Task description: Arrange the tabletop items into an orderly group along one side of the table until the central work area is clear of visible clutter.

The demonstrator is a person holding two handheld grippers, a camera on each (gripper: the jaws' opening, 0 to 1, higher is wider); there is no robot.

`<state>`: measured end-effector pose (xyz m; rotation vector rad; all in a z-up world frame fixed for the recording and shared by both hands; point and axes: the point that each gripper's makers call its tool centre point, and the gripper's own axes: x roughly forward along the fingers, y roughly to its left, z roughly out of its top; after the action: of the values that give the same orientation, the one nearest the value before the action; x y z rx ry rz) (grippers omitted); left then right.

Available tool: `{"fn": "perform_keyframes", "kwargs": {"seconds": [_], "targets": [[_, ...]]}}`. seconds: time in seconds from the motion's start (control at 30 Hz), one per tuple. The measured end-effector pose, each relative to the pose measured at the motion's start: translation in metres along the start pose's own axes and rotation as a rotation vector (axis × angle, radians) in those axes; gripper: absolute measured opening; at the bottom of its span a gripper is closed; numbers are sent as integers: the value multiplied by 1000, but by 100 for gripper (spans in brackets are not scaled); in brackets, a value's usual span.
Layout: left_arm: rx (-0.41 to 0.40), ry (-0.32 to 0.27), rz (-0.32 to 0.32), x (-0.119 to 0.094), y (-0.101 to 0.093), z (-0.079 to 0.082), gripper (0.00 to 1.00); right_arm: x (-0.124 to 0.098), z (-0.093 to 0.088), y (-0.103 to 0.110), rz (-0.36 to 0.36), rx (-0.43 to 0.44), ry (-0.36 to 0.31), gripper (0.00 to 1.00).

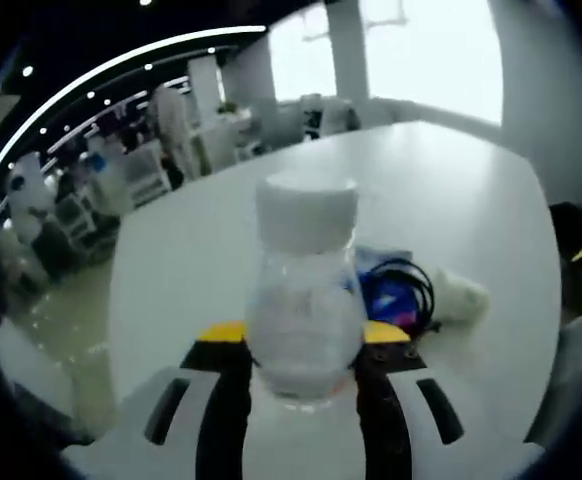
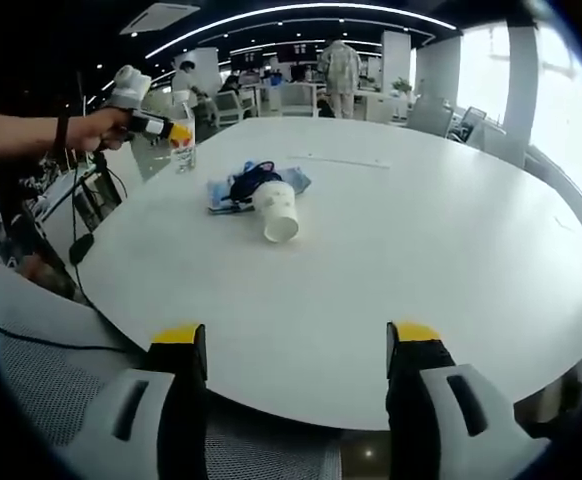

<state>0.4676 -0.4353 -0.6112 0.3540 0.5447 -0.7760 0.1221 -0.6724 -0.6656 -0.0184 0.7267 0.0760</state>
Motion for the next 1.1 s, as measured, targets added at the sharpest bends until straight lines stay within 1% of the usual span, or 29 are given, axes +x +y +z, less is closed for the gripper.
{"fn": "perform_keyframes", "kwargs": {"seconds": [0.23,0.53,0.73,0.83,1.1], "targets": [[-30,-8,26,12,19,2,37,3,-4,-1,-3,-7,19,73],[-52,-7,31,23,30,-4,37,5,-7,-1,-5,-19,44,73],[-72,1,48,33,43,-12,37,6,-11,0,-5,-34,65,73],[-81,0,53,36,47,-14,37,7,-12,1,-4,-39,73,72],[-152,2,82,47,48,-37,38,7,-17,1,-8,-65,93,72]]}}
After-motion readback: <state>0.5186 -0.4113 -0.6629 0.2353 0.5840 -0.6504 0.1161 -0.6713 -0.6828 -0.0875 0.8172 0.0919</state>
